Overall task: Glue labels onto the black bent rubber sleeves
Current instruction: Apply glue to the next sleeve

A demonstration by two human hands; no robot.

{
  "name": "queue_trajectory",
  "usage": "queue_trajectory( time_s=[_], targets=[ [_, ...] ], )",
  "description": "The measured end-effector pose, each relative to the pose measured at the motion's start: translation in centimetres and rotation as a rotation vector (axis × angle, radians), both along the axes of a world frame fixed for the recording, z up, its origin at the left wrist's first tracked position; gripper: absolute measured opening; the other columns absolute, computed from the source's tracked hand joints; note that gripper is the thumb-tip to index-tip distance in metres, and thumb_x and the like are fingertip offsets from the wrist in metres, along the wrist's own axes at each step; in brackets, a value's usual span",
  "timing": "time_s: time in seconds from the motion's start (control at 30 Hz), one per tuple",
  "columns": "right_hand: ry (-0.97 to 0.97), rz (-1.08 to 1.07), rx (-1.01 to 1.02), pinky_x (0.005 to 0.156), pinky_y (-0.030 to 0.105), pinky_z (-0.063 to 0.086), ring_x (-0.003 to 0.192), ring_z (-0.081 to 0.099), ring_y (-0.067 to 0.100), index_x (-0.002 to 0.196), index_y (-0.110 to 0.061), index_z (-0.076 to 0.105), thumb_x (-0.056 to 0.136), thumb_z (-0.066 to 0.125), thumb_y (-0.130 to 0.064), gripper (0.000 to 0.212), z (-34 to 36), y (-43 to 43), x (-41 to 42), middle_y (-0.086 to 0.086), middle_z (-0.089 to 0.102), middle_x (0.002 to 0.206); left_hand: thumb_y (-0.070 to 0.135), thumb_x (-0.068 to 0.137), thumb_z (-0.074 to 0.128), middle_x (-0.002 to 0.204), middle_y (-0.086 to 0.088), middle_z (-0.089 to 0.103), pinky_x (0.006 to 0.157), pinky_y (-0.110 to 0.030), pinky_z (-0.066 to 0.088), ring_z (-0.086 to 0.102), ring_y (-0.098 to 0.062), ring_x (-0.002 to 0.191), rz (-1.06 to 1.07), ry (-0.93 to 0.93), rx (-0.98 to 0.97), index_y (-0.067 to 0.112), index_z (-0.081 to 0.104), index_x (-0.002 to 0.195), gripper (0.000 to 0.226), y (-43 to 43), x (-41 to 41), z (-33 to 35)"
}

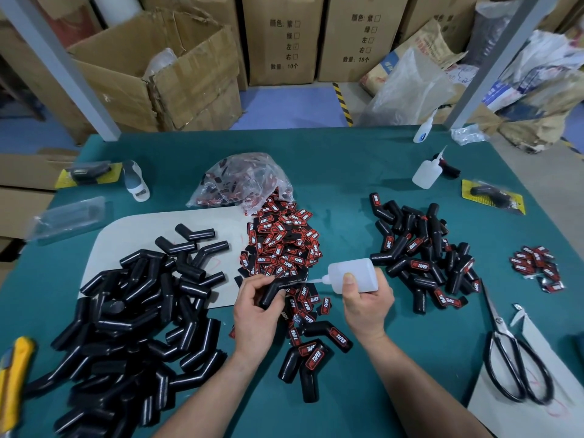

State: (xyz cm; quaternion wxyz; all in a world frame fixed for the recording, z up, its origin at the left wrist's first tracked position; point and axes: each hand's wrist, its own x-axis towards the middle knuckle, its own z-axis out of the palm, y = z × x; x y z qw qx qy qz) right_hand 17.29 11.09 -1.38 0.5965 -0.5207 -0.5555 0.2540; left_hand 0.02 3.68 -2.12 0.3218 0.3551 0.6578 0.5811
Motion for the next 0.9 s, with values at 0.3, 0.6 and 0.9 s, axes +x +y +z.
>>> queue_trajectory(
  time_s=[0.3, 0.6, 0.9],
  targets=[
    [0.016, -0.025, -0.009, 0.048, 0.007, 0.032, 0.052, 0.047, -0.008, 0.066, -0.012, 0.047, 0.076, 0.063, -0.041, 0.035, -0.1, 0.22, 0.18, -0.016, 0.043, 0.055, -0.003, 0.086, 0.078, 0.111, 0.017, 0.066, 0.095, -0.024, 0.053, 0.066, -0.012, 0.107, 0.02, -0.035, 0.028, 0.048, 0.067, 0.101, 0.054, 0.1, -0.05, -0.48],
    [0.033, -0.061, -0.035, 0.05, 0.006, 0.035, 0.055, 0.051, -0.008, 0.07, -0.017, 0.05, 0.076, 0.062, -0.043, 0.03, -0.01, 0.45, 0.28, -0.018, 0.049, 0.06, -0.001, 0.085, 0.079, 0.111, 0.018, 0.066, 0.102, -0.035, 0.051, 0.064, -0.012, 0.112, 0.012, -0.006, 0.04, 0.051, 0.067, 0.102, 0.056, 0.09, -0.07, -0.37],
    [0.04, -0.052, -0.036, 0.049, 0.011, 0.036, 0.056, 0.052, -0.006, 0.071, -0.012, 0.052, 0.077, 0.062, -0.042, 0.033, -0.06, 0.55, 0.46, -0.015, 0.05, 0.061, -0.003, 0.086, 0.078, 0.112, 0.016, 0.066, 0.102, -0.04, 0.053, 0.065, -0.015, 0.111, 0.01, -0.015, 0.044, 0.049, 0.068, 0.102, 0.055, 0.18, -0.11, -0.67]
  ],
)
